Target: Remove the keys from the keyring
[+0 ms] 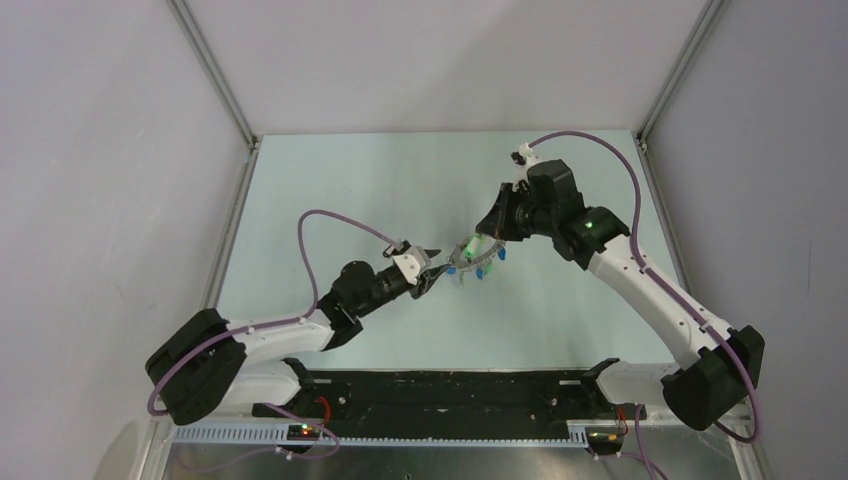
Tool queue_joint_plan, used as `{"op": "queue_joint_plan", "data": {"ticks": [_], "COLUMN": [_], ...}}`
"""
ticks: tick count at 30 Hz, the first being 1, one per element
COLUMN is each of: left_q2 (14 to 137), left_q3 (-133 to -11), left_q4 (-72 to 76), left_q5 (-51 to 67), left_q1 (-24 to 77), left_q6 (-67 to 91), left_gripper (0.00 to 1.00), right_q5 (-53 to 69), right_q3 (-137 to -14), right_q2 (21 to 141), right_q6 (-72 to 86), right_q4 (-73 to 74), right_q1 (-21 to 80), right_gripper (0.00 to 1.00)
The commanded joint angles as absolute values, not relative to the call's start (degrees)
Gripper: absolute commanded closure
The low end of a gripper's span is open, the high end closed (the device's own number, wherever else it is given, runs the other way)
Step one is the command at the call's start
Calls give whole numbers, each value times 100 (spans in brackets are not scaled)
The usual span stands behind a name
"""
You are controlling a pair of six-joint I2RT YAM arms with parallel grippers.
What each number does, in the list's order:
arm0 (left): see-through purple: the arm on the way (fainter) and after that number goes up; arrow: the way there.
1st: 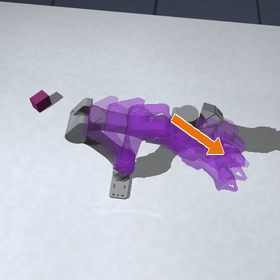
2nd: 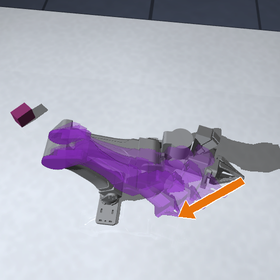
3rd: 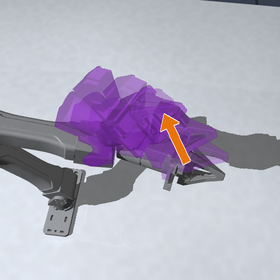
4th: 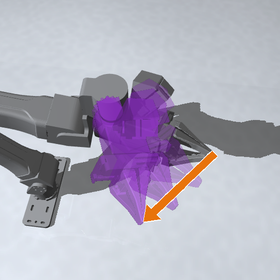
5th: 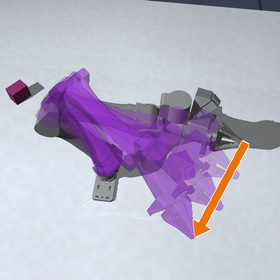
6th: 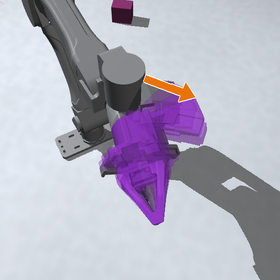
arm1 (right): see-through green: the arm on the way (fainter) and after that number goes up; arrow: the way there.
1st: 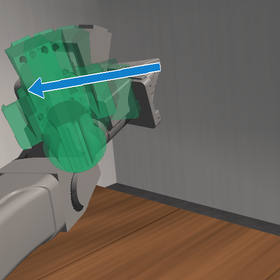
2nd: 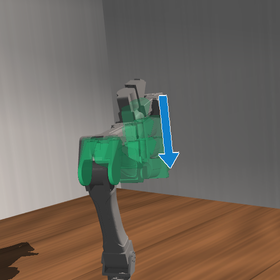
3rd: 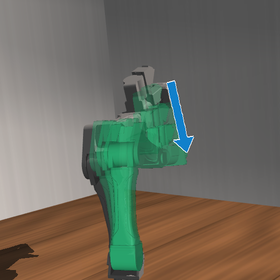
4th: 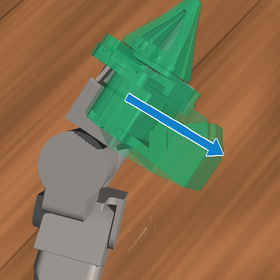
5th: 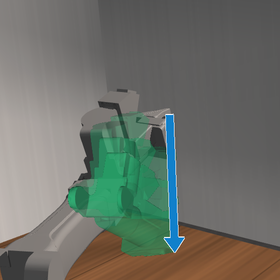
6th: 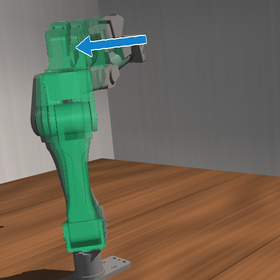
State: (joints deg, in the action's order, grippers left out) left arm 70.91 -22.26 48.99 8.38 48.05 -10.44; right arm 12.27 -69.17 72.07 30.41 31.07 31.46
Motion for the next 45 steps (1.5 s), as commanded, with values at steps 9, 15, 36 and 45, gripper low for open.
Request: {"op": "queue_joint_plan", "data": {"ticks": [9,15,36,45], "left_q2": [7052,7368,6907,7354], "left_q3": [-2389,-2619,-2269,-2629], "left_q4": [5251,5233,4914,4742], "left_q5": [1354,840,697,1112], "left_q1": [4846,4848,4829,4826], "left_q6": [-959,-892,-1391,-1253], "left_gripper": [50,50,37,46], "right_q5": [1216,1289,1249,1567], "right_q3": [-6961,-6961,-6917,-6918], "right_q2": [7122,7059,7026,7019], "right_q6": [3018,3023,2850,2752], "right_q4": [2720,2702,2836,2779], "right_q1": [3276,3475,3599,3701], "right_gripper": [100,100,100,100]}}
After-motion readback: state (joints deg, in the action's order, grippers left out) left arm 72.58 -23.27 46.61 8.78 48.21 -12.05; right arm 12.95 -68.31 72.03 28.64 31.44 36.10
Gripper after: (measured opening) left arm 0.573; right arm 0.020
